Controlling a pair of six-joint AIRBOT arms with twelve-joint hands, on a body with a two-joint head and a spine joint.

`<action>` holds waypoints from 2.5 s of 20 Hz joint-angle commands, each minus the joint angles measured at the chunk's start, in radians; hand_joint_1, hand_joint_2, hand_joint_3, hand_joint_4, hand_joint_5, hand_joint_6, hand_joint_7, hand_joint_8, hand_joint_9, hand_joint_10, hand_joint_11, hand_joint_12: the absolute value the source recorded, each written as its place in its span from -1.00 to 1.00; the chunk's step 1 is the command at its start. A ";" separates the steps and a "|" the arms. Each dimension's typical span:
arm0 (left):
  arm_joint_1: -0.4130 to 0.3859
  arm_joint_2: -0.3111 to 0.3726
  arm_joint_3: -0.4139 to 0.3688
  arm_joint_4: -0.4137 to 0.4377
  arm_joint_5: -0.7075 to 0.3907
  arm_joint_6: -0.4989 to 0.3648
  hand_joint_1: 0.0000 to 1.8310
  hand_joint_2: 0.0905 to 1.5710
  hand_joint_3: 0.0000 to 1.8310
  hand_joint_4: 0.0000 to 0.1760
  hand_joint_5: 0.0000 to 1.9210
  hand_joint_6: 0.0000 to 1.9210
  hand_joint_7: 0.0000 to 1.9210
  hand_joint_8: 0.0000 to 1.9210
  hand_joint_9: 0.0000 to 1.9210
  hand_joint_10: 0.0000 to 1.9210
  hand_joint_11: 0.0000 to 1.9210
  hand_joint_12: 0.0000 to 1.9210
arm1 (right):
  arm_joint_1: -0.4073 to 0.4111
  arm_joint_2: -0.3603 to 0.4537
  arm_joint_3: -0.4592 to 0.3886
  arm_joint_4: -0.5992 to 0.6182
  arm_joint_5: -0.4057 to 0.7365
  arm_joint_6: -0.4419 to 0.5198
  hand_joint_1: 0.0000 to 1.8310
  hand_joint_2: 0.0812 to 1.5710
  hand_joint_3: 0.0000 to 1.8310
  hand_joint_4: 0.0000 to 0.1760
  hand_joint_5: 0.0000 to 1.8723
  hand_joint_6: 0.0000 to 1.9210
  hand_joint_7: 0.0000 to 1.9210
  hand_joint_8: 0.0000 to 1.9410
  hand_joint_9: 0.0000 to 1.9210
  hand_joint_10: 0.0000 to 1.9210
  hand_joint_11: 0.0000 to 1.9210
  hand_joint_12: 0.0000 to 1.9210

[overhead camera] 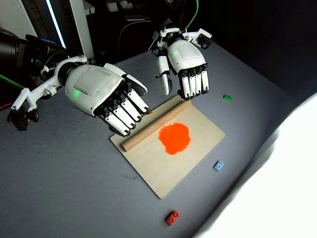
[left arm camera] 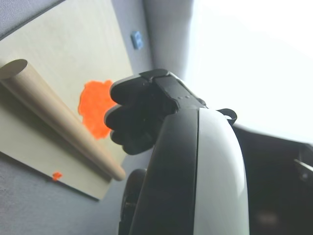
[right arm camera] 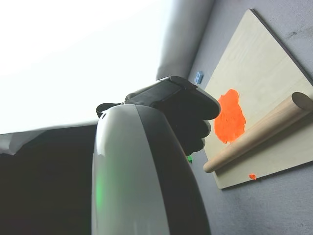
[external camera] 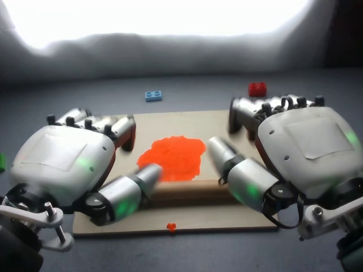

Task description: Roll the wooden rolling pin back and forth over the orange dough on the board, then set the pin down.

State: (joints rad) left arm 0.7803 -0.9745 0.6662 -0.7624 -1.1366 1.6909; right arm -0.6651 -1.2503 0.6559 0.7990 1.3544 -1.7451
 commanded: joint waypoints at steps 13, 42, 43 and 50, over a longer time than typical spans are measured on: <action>0.057 -0.031 0.019 0.053 -0.130 -0.022 -1.00 0.63 -1.00 -1.00 -0.94 -1.00 -0.88 -1.00 -0.91 -1.00 -1.00 -0.98 | -0.013 -0.092 0.053 0.011 0.123 0.054 -1.00 0.59 -1.00 -1.00 -0.92 -1.00 -0.92 -1.00 -0.95 -1.00 -1.00 -1.00; 0.174 -0.287 0.210 0.099 -0.267 -0.026 -1.00 0.80 -0.97 -1.00 -0.99 -1.00 -0.96 -1.00 -0.99 -1.00 -1.00 -1.00 | -0.101 -0.317 0.267 0.010 0.060 0.072 -1.00 0.89 -0.94 -1.00 -0.97 -1.00 -0.98 -1.00 -1.00 -1.00 -1.00 -1.00; 0.175 -0.290 0.213 0.098 -0.267 -0.028 -1.00 0.81 -0.97 -1.00 -0.98 -0.99 -0.96 -1.00 -0.98 -1.00 -1.00 -1.00 | -0.103 -0.323 0.273 0.010 0.062 0.068 -1.00 0.89 -0.94 -1.00 -0.95 -0.99 -0.97 -0.99 -1.00 -1.00 -1.00 -1.00; 0.178 -0.309 0.234 0.093 -0.268 -0.052 -1.00 0.79 -0.98 -1.00 -1.00 -1.00 -0.98 -1.00 -1.00 -1.00 -1.00 -1.00 | -0.112 -0.371 0.330 0.010 0.071 0.042 -1.00 0.88 -0.96 -1.00 -0.95 -1.00 -0.97 -1.00 -1.00 -1.00 -1.00 -1.00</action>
State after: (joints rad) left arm 0.9611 -1.2823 0.8970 -0.7254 -1.2984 1.6421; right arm -0.7753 -1.6226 0.9844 0.8955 1.3411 -1.7016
